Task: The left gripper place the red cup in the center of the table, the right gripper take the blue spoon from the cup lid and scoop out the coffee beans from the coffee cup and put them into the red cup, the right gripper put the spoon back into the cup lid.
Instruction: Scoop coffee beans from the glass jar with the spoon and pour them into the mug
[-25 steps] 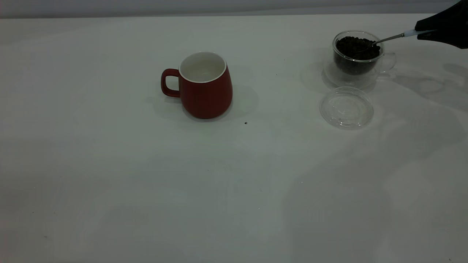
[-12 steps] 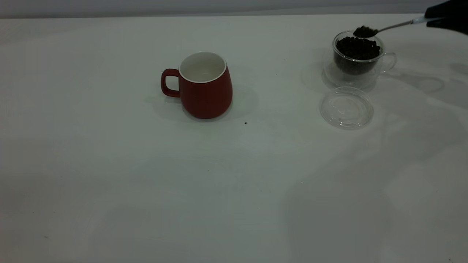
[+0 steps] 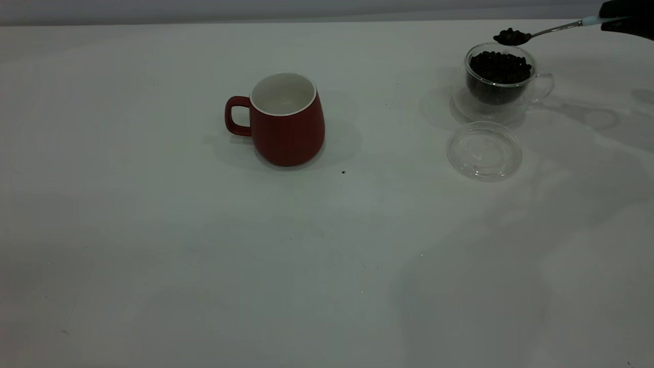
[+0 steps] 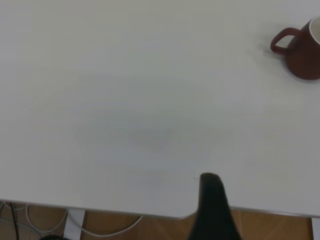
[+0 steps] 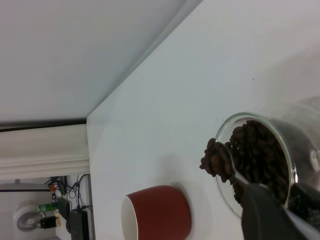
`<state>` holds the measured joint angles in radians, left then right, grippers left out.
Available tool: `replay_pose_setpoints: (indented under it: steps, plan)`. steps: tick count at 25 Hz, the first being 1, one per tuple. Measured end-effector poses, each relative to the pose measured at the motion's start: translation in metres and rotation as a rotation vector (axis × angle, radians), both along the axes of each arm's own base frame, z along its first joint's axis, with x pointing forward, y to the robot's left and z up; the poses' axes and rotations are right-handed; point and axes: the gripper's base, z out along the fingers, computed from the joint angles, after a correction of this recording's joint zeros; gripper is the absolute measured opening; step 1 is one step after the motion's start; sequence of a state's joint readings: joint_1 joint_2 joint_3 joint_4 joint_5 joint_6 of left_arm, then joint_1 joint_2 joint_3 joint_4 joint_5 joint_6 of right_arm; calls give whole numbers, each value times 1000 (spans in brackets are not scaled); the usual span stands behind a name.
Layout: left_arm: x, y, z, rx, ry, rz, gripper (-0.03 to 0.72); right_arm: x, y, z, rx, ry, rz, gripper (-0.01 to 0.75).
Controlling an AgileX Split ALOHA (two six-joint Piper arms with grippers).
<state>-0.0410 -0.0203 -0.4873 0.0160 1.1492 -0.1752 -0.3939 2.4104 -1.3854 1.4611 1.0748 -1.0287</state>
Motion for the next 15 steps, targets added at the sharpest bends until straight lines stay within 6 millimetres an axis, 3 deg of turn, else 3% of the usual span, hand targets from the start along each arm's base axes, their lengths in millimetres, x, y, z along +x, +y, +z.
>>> replay_pose_setpoints:
  steps: [15]
  plan:
    - [0,0,0,0,0,0,587,1,4,3,32,-11,2,104]
